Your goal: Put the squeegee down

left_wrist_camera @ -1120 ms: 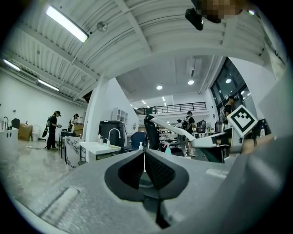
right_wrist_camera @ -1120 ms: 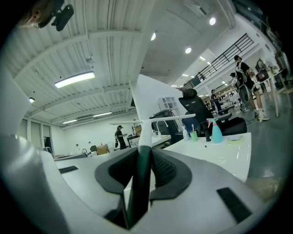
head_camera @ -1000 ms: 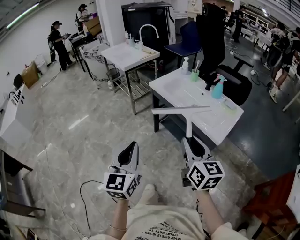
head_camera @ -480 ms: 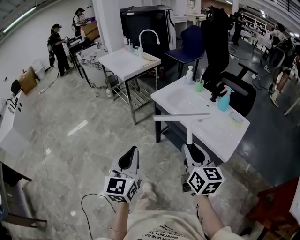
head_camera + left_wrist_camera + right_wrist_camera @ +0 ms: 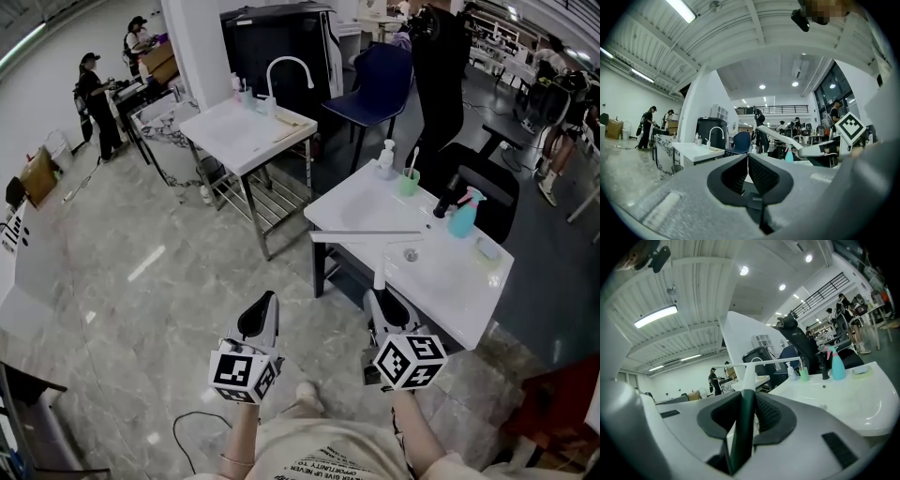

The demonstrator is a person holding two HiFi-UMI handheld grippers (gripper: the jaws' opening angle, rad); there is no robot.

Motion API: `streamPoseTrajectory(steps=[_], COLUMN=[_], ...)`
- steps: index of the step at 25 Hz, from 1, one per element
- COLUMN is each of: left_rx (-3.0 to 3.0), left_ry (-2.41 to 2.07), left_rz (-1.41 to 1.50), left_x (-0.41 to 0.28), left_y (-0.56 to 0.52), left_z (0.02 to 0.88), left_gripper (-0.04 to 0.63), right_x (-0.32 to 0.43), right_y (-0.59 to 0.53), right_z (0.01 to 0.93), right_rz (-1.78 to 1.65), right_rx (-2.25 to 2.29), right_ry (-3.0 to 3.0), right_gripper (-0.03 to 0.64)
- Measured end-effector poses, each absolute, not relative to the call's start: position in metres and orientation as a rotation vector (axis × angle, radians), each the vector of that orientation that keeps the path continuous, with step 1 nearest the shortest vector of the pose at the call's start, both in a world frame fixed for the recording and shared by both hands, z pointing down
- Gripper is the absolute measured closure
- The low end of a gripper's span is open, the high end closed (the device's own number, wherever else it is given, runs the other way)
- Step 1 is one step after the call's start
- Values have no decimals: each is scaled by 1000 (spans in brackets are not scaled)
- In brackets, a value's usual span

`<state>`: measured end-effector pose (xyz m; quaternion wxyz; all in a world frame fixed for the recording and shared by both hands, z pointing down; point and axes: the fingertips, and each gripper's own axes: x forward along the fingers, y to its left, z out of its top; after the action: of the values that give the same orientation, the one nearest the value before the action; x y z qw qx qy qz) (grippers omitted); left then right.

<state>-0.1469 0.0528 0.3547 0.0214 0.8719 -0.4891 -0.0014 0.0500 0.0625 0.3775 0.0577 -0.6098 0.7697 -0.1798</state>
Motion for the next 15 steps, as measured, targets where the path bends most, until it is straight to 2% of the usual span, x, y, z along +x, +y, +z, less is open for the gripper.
streamPoseTrajectory(steps=[15], left_rx=[2771], left_ry=[-1294], left_rz=[10], left_x=[-133], left_y=[-48], left_z=[374], left_gripper=[572], right_x=[45], right_y=[-17], right_z=[398], right_rz=[-589], right_rx=[-1994], right_ry=[2210], right_gripper=[520])
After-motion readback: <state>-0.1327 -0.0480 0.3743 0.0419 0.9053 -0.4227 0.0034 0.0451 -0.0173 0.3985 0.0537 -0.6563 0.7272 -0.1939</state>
